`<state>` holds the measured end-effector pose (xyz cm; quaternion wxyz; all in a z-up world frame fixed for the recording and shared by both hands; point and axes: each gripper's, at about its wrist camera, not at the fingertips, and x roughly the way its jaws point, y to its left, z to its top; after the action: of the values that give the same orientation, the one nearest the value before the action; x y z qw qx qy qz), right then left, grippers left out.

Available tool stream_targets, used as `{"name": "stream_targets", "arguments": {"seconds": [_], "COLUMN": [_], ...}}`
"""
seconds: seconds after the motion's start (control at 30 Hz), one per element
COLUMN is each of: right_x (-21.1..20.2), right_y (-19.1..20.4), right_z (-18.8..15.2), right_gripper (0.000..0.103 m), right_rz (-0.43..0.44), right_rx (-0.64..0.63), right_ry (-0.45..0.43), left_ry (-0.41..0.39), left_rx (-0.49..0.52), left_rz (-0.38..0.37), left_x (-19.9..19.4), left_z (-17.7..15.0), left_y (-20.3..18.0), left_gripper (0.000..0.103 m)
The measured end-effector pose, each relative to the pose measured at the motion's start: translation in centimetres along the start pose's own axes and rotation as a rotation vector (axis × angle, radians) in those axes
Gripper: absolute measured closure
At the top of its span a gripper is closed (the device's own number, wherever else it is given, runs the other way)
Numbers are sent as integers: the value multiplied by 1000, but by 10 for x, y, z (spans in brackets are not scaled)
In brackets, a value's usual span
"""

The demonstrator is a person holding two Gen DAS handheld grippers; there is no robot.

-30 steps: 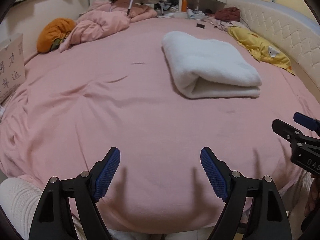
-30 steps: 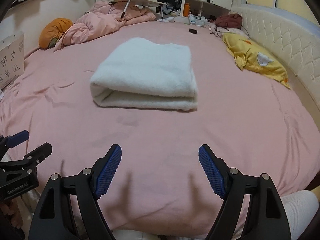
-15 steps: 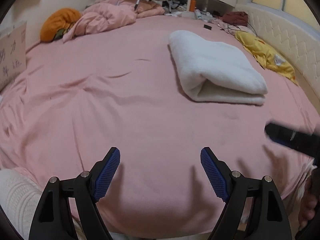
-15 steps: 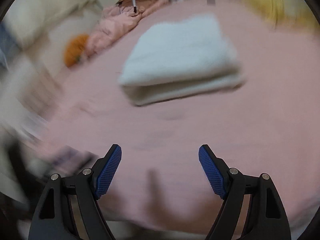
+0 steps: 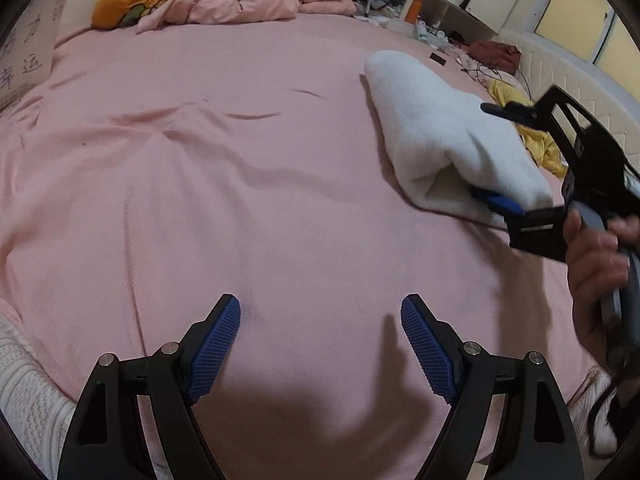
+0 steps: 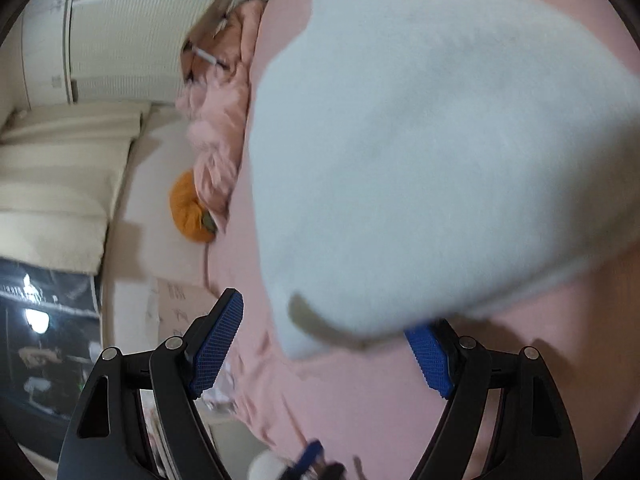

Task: Fold clothes

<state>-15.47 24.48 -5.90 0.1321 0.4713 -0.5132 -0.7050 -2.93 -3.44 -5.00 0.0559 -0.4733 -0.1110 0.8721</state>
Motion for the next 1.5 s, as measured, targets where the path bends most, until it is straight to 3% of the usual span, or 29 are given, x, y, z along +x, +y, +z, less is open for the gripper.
{"name": "stream_targets", "arguments": {"seconds": [0.03,0.07,0.1,0.13,0.23,0.27,0.3,0.33,0.37,0.43,0.47,0.5,0.57,0.6,0.67,0.77,0.87,0.93,1.07,1.23,1.3,1.43,1.5], "right_x": [-4,-11,-18,-24,-23,-22,-27,-33,-46,-69,-79,-82,-91,-97,-107,-122,-138,-155,-192,-169,-160,-155,-162], "right_y": [-1,-2,-4,-5,-5,-9,-14,-18,-23,-31,-37,-39,-38,-37,-35,-33,-30,-24,6,50,43,57,58], "right_z": [3,5,8,10,9,10,10,11,11,12,12,13,13,13,12,11,11,6,-34,-146,-187,-212,-215], "right_gripper": [35,55,87,87,82,76,57,56,56,32,32,32,84,88,88,65,52,24,24,24,24,24,24], "right_rz": [14,36,57,78,49,15,-9,-26,-31,-33,-17,2,-32,-55,-101,-169,-238,-290,-314,-582,-733,-689,-658], "right_rx": [-2,-7,-13,-18,-69,-47,-19,4,23,51,63,58,34,21,-3,-41,-78,-124,-296,-761,-837,-967,-973], "right_ry": [-32,-74,-115,-157,-114,-77,-76,-92,-144,-250,-292,-292,-295,-299,-307,-320,-332,-359,-350,-396,-444,-433,-451], "left_ry": [-1,-2,-3,-5,-8,-8,-9,-10,-11,-12,-11,-11,-9,-8,-6,-8,-9,-9,-23,-139,-156,-124,-118], "left_rx": [4,9,12,12,-9,-18,-27,-35,-38,-38,-33,-27,-12,-5,9,26,54,69,103,250,311,391,414], "left_rz": [-1,0,-1,-4,-23,-30,-37,-43,-45,-43,-39,-34,-24,-20,-12,1,22,35,69,95,79,70,71], "left_x": [1,2,3,3,3,3,3,3,3,4,4,4,4,4,3,4,4,4,-1,-29,-36,-36,-37], "left_z": [0,0,0,0,2,3,3,3,3,3,3,2,1,2,2,1,-1,-2,-5,-13,-18,-31,-34], "left_y": [0,-1,-2,-2,3,5,7,8,8,7,6,5,2,2,0,-2,-7,-9,-17,-48,-61,-75,-80], "left_gripper": [20,20,20,20,20,20,20,20,20,20,20,20,20,20,20,20,20,20,20,20,19,19,19]}}
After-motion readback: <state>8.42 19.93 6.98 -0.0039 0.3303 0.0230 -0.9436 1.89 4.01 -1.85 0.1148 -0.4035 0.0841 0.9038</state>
